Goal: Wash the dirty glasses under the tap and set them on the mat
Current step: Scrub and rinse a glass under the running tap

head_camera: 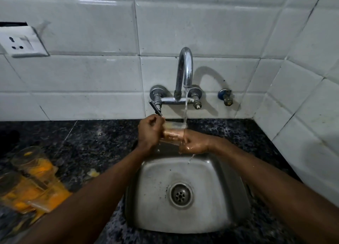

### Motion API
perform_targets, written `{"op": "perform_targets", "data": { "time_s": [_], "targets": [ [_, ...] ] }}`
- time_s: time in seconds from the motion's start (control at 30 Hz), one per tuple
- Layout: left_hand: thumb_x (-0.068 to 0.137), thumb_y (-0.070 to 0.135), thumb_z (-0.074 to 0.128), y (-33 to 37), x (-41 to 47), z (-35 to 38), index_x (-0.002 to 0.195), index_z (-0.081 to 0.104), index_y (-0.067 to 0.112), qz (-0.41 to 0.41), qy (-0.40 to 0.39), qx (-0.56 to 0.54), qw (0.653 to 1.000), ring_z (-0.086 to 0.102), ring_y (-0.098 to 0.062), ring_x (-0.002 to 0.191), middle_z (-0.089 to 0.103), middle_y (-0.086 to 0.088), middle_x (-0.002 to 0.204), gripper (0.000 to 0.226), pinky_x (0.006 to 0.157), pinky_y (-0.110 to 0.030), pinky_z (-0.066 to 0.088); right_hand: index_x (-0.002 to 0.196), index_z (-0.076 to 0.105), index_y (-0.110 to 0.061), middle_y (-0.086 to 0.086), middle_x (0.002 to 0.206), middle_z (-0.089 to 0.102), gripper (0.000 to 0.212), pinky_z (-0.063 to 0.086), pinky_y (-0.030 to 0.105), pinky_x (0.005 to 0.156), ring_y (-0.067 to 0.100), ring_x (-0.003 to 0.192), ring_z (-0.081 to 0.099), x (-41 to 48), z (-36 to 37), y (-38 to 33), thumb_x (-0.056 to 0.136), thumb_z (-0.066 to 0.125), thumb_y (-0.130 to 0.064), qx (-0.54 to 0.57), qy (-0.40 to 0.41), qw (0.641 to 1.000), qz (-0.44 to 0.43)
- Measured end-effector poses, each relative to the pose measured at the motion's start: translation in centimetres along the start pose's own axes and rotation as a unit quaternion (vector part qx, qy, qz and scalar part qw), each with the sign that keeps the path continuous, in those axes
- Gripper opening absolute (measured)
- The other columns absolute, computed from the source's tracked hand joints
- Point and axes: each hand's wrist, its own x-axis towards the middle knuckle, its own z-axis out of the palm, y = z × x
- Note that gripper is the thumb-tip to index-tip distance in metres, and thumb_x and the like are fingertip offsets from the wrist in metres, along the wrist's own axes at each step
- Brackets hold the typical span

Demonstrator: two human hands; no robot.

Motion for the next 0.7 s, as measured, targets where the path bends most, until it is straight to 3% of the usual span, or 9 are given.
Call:
{"op": "perform_targets", "data": {
  "time_s": [0.07, 0.13, 0.27, 0.33, 0.4, 0.47, 0.53, 0.63, 0.7],
  "targets": [
    [0.096, 0.021, 0.055, 0.5, 0.5, 0.3, 0.070, 0.064, 0.011, -0.096, -0.025, 0.060, 0.993, 0.053, -0.014, 0.052, 0.060, -0.003, 0.064, 0.029, 0.042, -0.023, 0.038, 0.147, 0.038, -0.022, -0.010, 0.140, 0.048, 0.067, 0.041, 0.018, 0.105, -0.002, 0.124, 0.049, 0.0, 0.9, -0.2, 0.084, 0.053, -0.003, -0.071, -0.003, 0.997, -0.027],
    [0.096, 0.032, 0.056, 0.9, 0.6, 0.1, 0.083, 0.069, 0.007, -0.152, -0.069, 0.071, 0.983, 0.059, -0.017, 0.053, 0.066, -0.006, 0.073, 0.031, 0.038, -0.020, 0.039, 0.147, 0.039, -0.024, -0.012, 0.143, 0.044, 0.071, 0.038, 0.020, 0.108, 0.002, 0.128, 0.046, -0.2, 0.6, 0.1, 0.084, 0.054, 0.006, -0.028, -0.011, 0.999, -0.013],
    [0.089, 0.035, 0.059, -0.7, -1.1, -0.8, 0.088, 0.068, 0.004, 0.138, -0.038, 0.025, 0.989, 0.063, -0.010, 0.072, 0.067, 0.001, 0.078, 0.033, 0.062, -0.017, 0.050, 0.143, 0.044, -0.015, 0.008, 0.144, 0.051, 0.073, 0.044, 0.046, 0.108, 0.023, 0.132, 0.050, -0.4, -0.6, 0.3, 0.076, 0.063, 0.006, 0.166, -0.040, 0.985, 0.035],
    [0.093, 0.028, 0.058, -0.6, -0.8, -0.7, 0.083, 0.067, 0.008, 0.126, -0.032, 0.030, 0.991, 0.062, -0.010, 0.069, 0.066, 0.003, 0.075, 0.024, 0.059, -0.016, 0.048, 0.143, 0.045, -0.017, 0.009, 0.143, 0.052, 0.076, 0.045, 0.049, 0.106, 0.025, 0.132, 0.050, -0.4, -0.5, 0.2, 0.073, 0.065, 0.005, 0.182, -0.033, 0.982, 0.034],
    [0.099, 0.022, 0.054, 0.4, 0.5, -0.3, 0.076, 0.065, 0.010, -0.014, -0.087, 0.095, 0.992, 0.059, -0.019, 0.061, 0.064, -0.004, 0.072, 0.028, 0.047, -0.022, 0.045, 0.137, 0.050, -0.025, 0.002, 0.134, 0.058, 0.070, 0.048, 0.045, 0.103, 0.018, 0.123, 0.056, -0.2, 0.0, 0.3, 0.077, 0.060, 0.010, 0.094, -0.018, 0.995, 0.027],
    [0.099, 0.028, 0.053, 1.2, 1.6, -0.4, 0.075, 0.065, 0.008, -0.125, -0.138, 0.154, 0.970, 0.057, -0.026, 0.058, 0.065, -0.015, 0.075, 0.034, 0.046, -0.031, 0.044, 0.139, 0.050, -0.022, 0.002, 0.135, 0.057, 0.069, 0.047, 0.039, 0.105, 0.014, 0.120, 0.057, 0.1, 0.2, 0.6, 0.081, 0.055, 0.014, 0.037, -0.004, 0.999, 0.004],
    [0.093, 0.036, 0.059, 1.0, 1.7, -0.5, 0.079, 0.068, 0.007, -0.081, -0.109, 0.094, 0.986, 0.062, -0.026, 0.066, 0.068, -0.014, 0.079, 0.034, 0.057, -0.034, 0.049, 0.139, 0.051, -0.017, 0.004, 0.137, 0.057, 0.067, 0.047, 0.038, 0.106, 0.013, 0.123, 0.056, 0.1, 0.2, 0.7, 0.081, 0.052, 0.017, 0.083, 0.014, 0.996, 0.001],
    [0.086, 0.032, 0.062, 0.6, 0.3, -0.6, 0.084, 0.067, 0.011, 0.102, -0.056, 0.049, 0.992, 0.062, -0.013, 0.071, 0.066, 0.000, 0.076, 0.021, 0.063, -0.028, 0.052, 0.140, 0.048, -0.015, 0.002, 0.145, 0.051, 0.074, 0.054, 0.028, 0.093, 0.010, 0.129, 0.052, -0.2, 0.3, 0.0, 0.079, 0.046, 0.026, 0.198, 0.024, 0.980, -0.009],
    [0.090, 0.025, 0.060, 0.3, 0.9, -0.3, 0.078, 0.066, 0.009, 0.038, -0.035, 0.080, 0.995, 0.059, -0.014, 0.063, 0.065, -0.001, 0.071, 0.020, 0.057, -0.032, 0.049, 0.141, 0.047, -0.011, -0.001, 0.143, 0.051, 0.066, 0.050, 0.025, 0.097, 0.007, 0.128, 0.051, -0.2, 0.8, -0.4, 0.084, 0.049, 0.022, 0.167, 0.048, 0.985, -0.021]
  ]
}}
